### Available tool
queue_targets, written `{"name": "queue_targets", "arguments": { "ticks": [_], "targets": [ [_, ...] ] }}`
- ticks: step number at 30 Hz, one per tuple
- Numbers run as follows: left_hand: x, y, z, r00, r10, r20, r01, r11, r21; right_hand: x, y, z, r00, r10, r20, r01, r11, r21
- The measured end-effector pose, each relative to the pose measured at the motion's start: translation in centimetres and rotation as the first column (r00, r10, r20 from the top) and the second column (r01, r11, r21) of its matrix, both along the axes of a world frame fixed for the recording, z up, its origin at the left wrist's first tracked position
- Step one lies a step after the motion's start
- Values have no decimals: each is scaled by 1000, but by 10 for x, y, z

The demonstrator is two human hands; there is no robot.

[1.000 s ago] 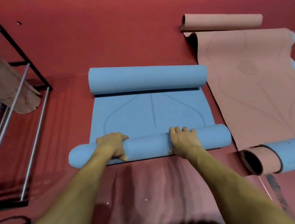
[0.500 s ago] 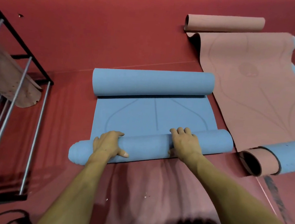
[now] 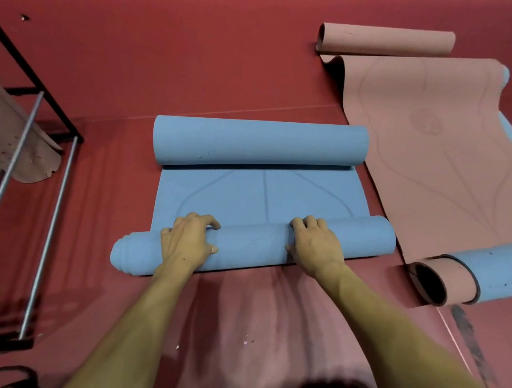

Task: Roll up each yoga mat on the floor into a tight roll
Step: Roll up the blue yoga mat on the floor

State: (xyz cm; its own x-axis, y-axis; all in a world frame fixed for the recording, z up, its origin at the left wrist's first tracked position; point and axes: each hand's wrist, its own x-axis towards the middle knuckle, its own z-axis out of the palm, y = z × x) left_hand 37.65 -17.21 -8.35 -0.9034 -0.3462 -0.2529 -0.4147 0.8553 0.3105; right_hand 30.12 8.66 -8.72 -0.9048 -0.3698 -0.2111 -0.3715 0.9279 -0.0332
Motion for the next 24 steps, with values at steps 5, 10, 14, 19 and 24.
{"name": "queue_targets", "arguments": {
  "ticks": [5, 10, 14, 19, 24],
  "targets": [
    [-6, 9, -2, 1000, -17, -20, 15, 997, -80, -7, -2, -4, 999, 24, 38, -28, 995, 99],
    [-5, 9, -9, 998, -7, -63, 3, 997, -77, -12, -6, -10, 999, 26, -32, -22, 994, 107],
    [-14, 1, -7, 998, -32, -55, 31, 999, -24, -22, -4, -9, 999, 20, -27, -19, 998, 67],
    [-9, 5, -7, 997, -37, -75, 33, 997, -65, -28, -7, -6, 999, 3, 35, -4, 999, 38],
    [-5, 7, -6, 994, -103, -34, 99, 989, -111, -21, 0, -7, 998, -47, -48, 48, 999, 18]
  ]
}}
